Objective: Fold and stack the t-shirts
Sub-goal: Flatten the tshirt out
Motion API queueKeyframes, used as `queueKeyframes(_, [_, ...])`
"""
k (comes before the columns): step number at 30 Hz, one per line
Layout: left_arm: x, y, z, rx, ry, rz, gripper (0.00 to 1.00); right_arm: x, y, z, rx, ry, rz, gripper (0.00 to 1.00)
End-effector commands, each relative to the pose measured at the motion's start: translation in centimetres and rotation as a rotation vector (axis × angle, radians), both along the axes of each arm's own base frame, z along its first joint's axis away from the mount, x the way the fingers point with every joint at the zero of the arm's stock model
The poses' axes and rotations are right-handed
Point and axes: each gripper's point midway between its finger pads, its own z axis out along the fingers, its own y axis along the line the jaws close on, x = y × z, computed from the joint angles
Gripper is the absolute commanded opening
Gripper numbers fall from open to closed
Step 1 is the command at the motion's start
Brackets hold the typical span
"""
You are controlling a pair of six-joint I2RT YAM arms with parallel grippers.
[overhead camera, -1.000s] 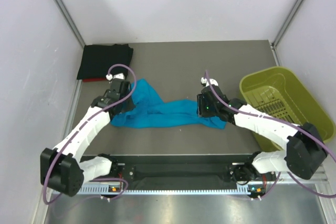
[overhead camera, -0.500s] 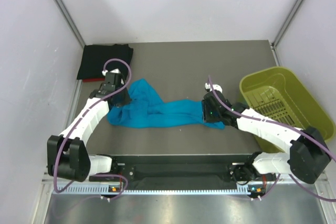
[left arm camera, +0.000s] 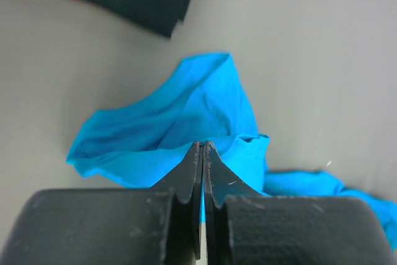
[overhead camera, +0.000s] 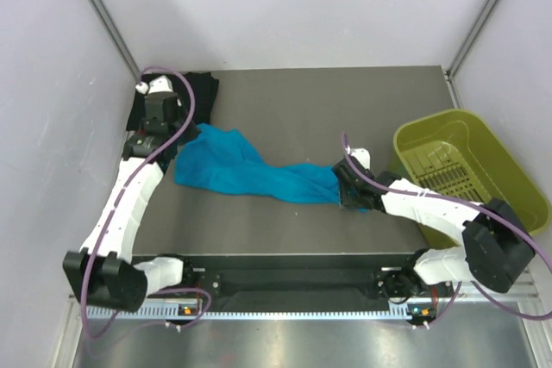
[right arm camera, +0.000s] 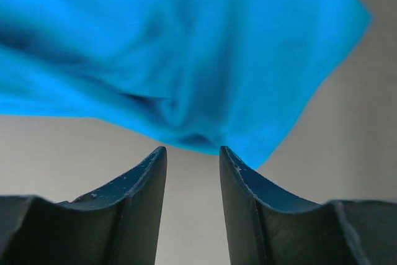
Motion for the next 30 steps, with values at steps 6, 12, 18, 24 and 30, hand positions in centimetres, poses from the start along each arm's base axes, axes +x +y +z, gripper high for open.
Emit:
queueKeyframes(6, [-2.2,1.5,7.2,-0.003,-0.199,0.06,0.0,1.6,-2.7,0.2,-0.179,-0.057,-0.104,0.41])
queueKeyframes(12, [-3.0,2.3,5.7,0.025,-0.178,0.084,0.0,1.5,-2.8,-0.6,-0.197,-0.047,-0.101,0.36])
queueKeyframes(18, [-2.8,1.8,4.4,0.003,-0.158,0.07,0.0,1.4,-4.1,0.9,-0.233,-0.078,-0.137,0.3])
queueKeyframes(24, [-2.4,1.4,2.7,-0.003,-0.125,0.059,0.0,1.0,1.6,4.0,-0.051,-0.147,0.126,0.31])
queueKeyframes(30, [-1.7,1.5,2.2,-0.008,-0.124,0.066,0.0,-0.7,3.7,1.7,-0.054,-0.11,0.308,0.34])
